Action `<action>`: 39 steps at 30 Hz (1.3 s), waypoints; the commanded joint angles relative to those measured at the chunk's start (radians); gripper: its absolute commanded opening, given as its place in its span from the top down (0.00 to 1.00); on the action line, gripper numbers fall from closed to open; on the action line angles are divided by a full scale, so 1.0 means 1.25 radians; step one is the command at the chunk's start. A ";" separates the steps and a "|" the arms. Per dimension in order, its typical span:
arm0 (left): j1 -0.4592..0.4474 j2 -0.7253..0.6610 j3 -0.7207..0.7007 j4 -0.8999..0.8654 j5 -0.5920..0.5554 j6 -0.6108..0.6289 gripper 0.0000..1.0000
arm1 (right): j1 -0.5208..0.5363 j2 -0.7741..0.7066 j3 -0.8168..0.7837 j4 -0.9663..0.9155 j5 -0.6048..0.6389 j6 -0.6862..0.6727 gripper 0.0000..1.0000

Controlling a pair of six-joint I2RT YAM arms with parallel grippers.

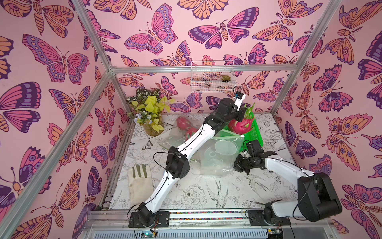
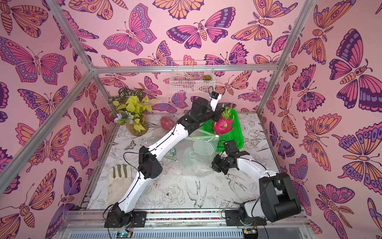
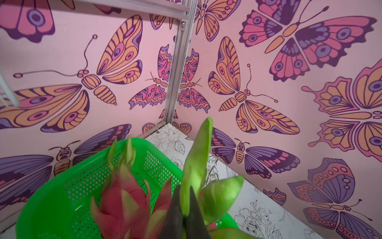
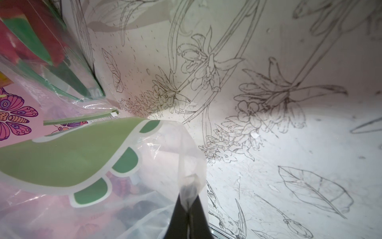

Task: Open the zip-top bag and take out the dragon fruit
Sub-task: Place the dragon fruit in the basket.

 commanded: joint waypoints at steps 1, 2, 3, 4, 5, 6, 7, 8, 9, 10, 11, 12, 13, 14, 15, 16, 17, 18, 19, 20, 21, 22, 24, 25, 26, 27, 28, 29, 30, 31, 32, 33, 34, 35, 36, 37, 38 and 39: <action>0.014 0.027 -0.012 0.069 0.000 -0.045 1.00 | 0.004 -0.008 0.008 -0.037 -0.001 -0.016 1.00; 0.014 0.032 -0.015 0.070 0.000 -0.050 1.00 | 0.004 -0.009 0.008 -0.038 -0.002 -0.015 1.00; 0.015 0.037 -0.023 0.072 -0.002 -0.057 1.00 | 0.004 -0.011 0.008 -0.041 -0.002 -0.016 1.00; 0.015 0.039 -0.032 0.077 -0.003 -0.063 1.00 | 0.004 -0.015 0.007 -0.043 -0.001 -0.016 1.00; 0.016 0.039 -0.042 0.080 -0.003 -0.069 1.00 | 0.004 -0.018 0.006 -0.045 0.000 -0.017 1.00; 0.017 0.038 -0.057 0.084 -0.004 -0.084 1.00 | 0.005 -0.021 0.006 -0.046 0.001 -0.016 1.00; 0.020 0.033 -0.077 0.095 0.001 -0.104 1.00 | 0.004 -0.025 0.005 -0.047 0.001 -0.014 1.00; 0.023 0.029 -0.096 0.109 0.006 -0.116 1.00 | 0.004 -0.029 0.004 -0.047 0.001 -0.013 1.00; 0.024 0.022 -0.121 0.126 0.005 -0.126 1.00 | 0.004 -0.032 0.004 -0.050 0.000 -0.011 1.00; 0.026 0.018 -0.140 0.137 0.000 -0.132 1.00 | 0.003 -0.036 0.004 -0.053 0.000 -0.010 1.00; 0.027 0.014 -0.151 0.142 -0.003 -0.135 1.00 | 0.005 -0.038 0.004 -0.056 0.001 -0.010 1.00; 0.028 0.013 -0.157 0.145 -0.003 -0.137 1.00 | 0.004 -0.042 0.004 -0.059 0.001 -0.011 1.00; 0.029 0.014 -0.162 0.146 -0.006 -0.137 1.00 | 0.004 -0.046 0.005 -0.065 0.005 -0.011 1.00; 0.029 0.015 -0.165 0.146 -0.008 -0.137 1.00 | 0.004 -0.049 0.005 -0.068 0.007 -0.012 1.00; 0.030 0.017 -0.166 0.146 -0.009 -0.137 1.00 | 0.004 -0.053 0.005 -0.072 0.009 -0.011 1.00; 0.031 0.020 -0.168 0.145 -0.009 -0.138 1.00 | 0.004 -0.057 0.005 -0.074 0.011 -0.011 1.00; 0.032 0.022 -0.171 0.146 -0.009 -0.139 1.00 | 0.004 -0.059 0.005 -0.076 0.015 -0.013 1.00; 0.034 0.020 -0.179 0.143 -0.003 -0.139 1.00 | 0.004 -0.061 0.005 -0.078 0.018 -0.015 1.00; 0.038 0.015 -0.192 0.143 0.002 -0.143 1.00 | 0.002 -0.059 0.006 -0.079 0.019 -0.018 1.00; 0.040 0.009 -0.202 0.145 0.007 -0.146 1.00 | 0.000 -0.058 0.007 -0.082 0.018 -0.021 1.00; 0.041 0.003 -0.211 0.145 0.010 -0.142 1.00 | 0.000 -0.057 0.009 -0.088 0.022 -0.024 1.00; 0.043 -0.004 -0.220 0.145 0.010 -0.139 0.98 | 0.000 -0.058 0.011 -0.092 0.028 -0.028 1.00; 0.045 -0.016 -0.233 0.145 0.008 -0.133 0.88 | 0.000 -0.062 0.012 -0.097 0.032 -0.029 1.00; 0.045 -0.022 -0.239 0.145 0.010 -0.133 0.83 | -0.002 -0.063 0.015 -0.100 0.032 -0.029 1.00; 0.048 -0.028 -0.246 0.145 0.010 -0.132 0.79 | -0.002 -0.064 0.017 -0.105 0.033 -0.031 1.00; 0.048 -0.035 -0.252 0.145 0.009 -0.132 0.75 | -0.002 -0.065 0.020 -0.109 0.035 -0.032 1.00; 0.049 -0.042 -0.257 0.145 0.009 -0.131 0.73 | -0.003 -0.066 0.023 -0.114 0.036 -0.033 1.00; 0.049 -0.050 -0.260 0.145 0.009 -0.129 0.71 | -0.004 -0.068 0.025 -0.117 0.036 -0.035 1.00; 0.050 -0.058 -0.264 0.145 0.010 -0.128 0.70 | -0.005 -0.069 0.028 -0.122 0.037 -0.036 1.00; 0.050 -0.066 -0.266 0.144 0.009 -0.127 0.69 | -0.006 -0.073 0.030 -0.127 0.039 -0.037 1.00; 0.051 -0.075 -0.268 0.145 0.010 -0.126 0.68 | -0.007 -0.076 0.031 -0.131 0.042 -0.038 1.00; 0.053 -0.084 -0.270 0.145 0.014 -0.124 0.66 | -0.008 -0.079 0.034 -0.136 0.042 -0.039 1.00; 0.053 -0.093 -0.272 0.144 0.015 -0.122 0.62 | -0.010 -0.083 0.037 -0.142 0.043 -0.040 1.00; 0.052 -0.106 -0.274 0.143 0.017 -0.118 0.57 | -0.012 -0.087 0.040 -0.149 0.047 -0.042 1.00; 0.053 -0.119 -0.278 0.142 0.019 -0.114 0.53 | -0.015 -0.091 0.044 -0.157 0.050 -0.045 1.00; 0.054 -0.131 -0.282 0.141 0.022 -0.108 0.47 | -0.019 -0.094 0.047 -0.162 0.053 -0.047 1.00; 0.053 -0.147 -0.286 0.140 0.025 -0.102 0.41 | -0.022 -0.097 0.049 -0.168 0.054 -0.049 1.00; 0.053 -0.163 -0.291 0.139 0.027 -0.096 0.36 | -0.024 -0.101 0.053 -0.174 0.053 -0.051 1.00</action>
